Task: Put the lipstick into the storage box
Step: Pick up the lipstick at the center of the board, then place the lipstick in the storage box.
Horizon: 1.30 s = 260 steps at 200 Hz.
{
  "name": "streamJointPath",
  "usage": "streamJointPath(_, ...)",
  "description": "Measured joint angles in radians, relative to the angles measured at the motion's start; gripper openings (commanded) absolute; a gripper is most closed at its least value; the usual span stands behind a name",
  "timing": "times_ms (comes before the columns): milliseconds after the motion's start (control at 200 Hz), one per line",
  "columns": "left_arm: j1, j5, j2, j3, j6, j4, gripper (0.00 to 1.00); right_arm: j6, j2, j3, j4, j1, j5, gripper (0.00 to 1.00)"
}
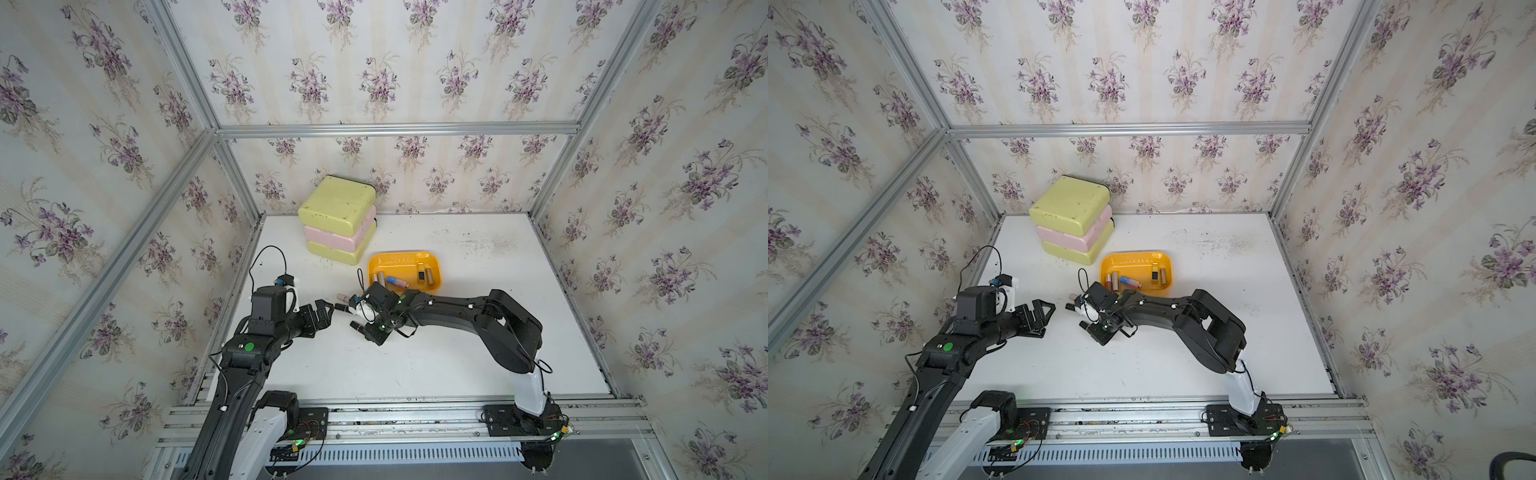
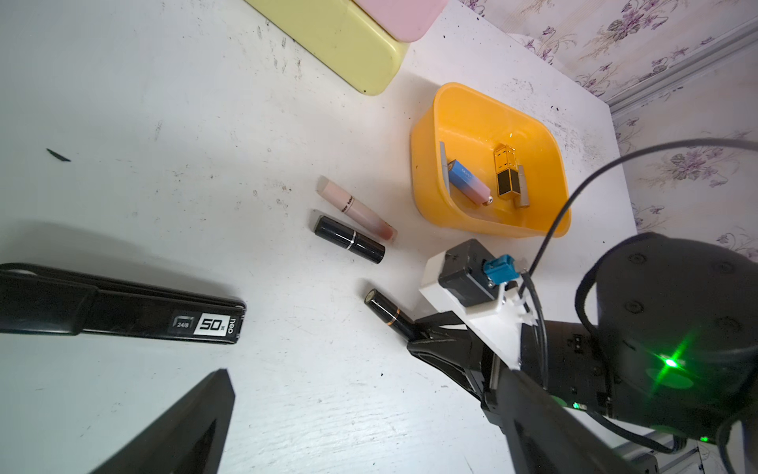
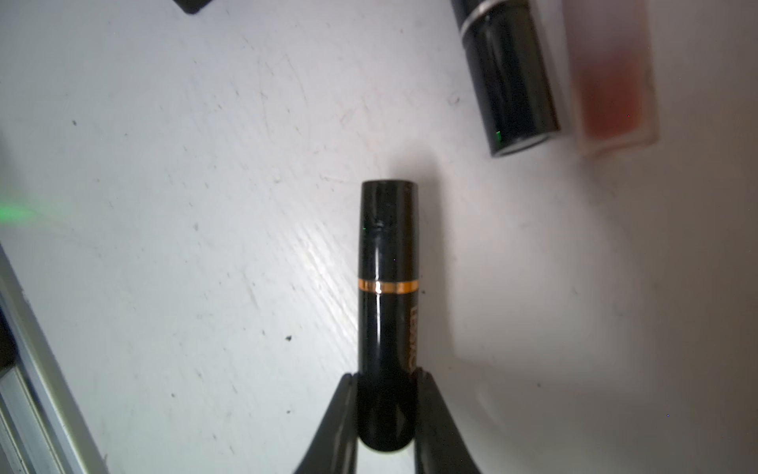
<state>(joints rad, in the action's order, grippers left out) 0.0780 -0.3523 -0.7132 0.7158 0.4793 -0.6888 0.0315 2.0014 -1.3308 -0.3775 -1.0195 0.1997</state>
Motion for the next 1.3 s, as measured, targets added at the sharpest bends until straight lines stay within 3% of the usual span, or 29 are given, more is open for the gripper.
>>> streamJointPath(290, 0.0, -0.153, -0.039, -0.076, 0.051, 0.136, 1.0, 0.079, -0.219, 0.274, 0.103, 0.096, 0.042, 0.2)
streamJointPath(550, 0.017, -0.353, -0.127, -0.147, 0.141, 0.412, 1.0, 0.163, -0.456, 0.464, 0.229, 0.262, 0.204, 0.2)
streamJointPath(914, 0.256, -0.475, -0.413, -0.032, 0.216, 0.807, 1.0, 0.418, -0.692, 0.578, 0.49, 0.576, 0.535, 0.2)
streamJointPath(1299, 0.409, -0.48, -0.704, 0.19, 0.257, 0.999, 0.96, 0.5, -0.752, 0.54, 0.533, 0.608, 0.653, 0.2)
